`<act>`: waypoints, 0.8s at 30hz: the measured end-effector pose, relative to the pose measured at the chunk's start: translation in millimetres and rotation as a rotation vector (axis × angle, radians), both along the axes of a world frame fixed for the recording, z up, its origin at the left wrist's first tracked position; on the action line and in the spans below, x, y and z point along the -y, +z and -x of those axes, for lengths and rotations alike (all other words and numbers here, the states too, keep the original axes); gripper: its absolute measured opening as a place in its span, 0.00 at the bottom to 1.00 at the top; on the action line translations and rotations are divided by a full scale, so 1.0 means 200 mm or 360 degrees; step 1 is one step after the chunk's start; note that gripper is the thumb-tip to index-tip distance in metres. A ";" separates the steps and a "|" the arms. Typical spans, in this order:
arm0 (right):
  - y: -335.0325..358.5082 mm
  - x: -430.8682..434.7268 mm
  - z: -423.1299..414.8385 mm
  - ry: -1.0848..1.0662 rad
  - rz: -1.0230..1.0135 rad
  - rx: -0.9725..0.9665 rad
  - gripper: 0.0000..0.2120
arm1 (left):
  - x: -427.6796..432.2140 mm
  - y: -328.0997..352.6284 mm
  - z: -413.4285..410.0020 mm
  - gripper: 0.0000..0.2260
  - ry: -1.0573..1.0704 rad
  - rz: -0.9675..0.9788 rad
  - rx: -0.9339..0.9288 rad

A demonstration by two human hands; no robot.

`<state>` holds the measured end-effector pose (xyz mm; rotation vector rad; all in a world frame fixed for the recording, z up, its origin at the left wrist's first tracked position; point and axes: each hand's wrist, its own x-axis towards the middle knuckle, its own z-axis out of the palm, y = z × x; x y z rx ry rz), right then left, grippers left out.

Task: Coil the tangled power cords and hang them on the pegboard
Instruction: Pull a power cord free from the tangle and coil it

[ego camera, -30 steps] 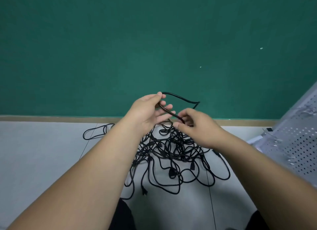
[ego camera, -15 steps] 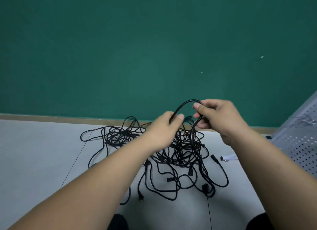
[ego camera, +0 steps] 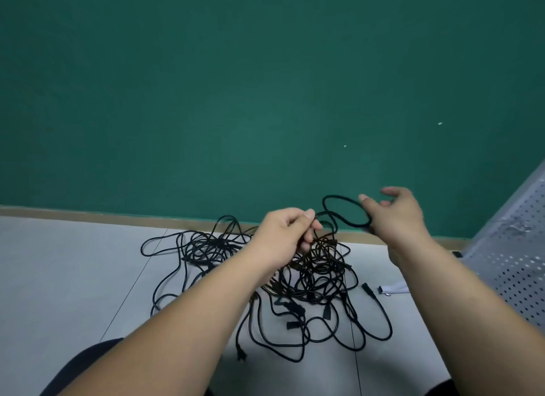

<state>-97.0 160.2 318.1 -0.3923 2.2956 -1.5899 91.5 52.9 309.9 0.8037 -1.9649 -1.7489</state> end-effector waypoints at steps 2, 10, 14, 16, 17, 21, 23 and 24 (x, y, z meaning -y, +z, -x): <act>0.02 -0.01 -0.04 0.0259 -0.0352 -0.0632 0.26 | 0.06 0.02 -0.01 0.16 0.0022 0.0009 -0.0014; 0.07 0.05 -0.23 0.1010 -0.0088 -0.0615 0.05 | 0.21 0.09 0.00 0.12 -0.0320 0.0152 0.0001; 0.05 0.06 -0.12 0.0590 0.0076 -0.0364 0.10 | 0.38 0.05 -0.06 0.07 -0.0392 0.0487 0.0360; 0.03 0.05 0.00 0.0448 -0.0078 -0.0407 0.12 | 0.47 0.01 -0.08 0.09 -0.0257 0.0589 0.0488; 0.01 0.05 0.04 0.0480 -0.0260 -0.0483 0.11 | 0.49 0.00 -0.08 0.09 -0.0203 0.0564 0.0458; -0.02 0.08 0.03 0.0778 -0.0541 -0.0753 0.16 | 0.47 0.01 -0.02 0.10 -0.0109 0.0423 0.0154; -0.03 0.12 -0.02 0.0900 -0.0395 -0.0812 0.21 | 0.43 0.00 0.03 0.11 -0.0121 0.0264 0.0015; -0.02 0.15 -0.04 0.0965 -0.0366 -0.0849 0.18 | 0.41 0.00 0.05 0.12 -0.0109 0.0138 -0.0059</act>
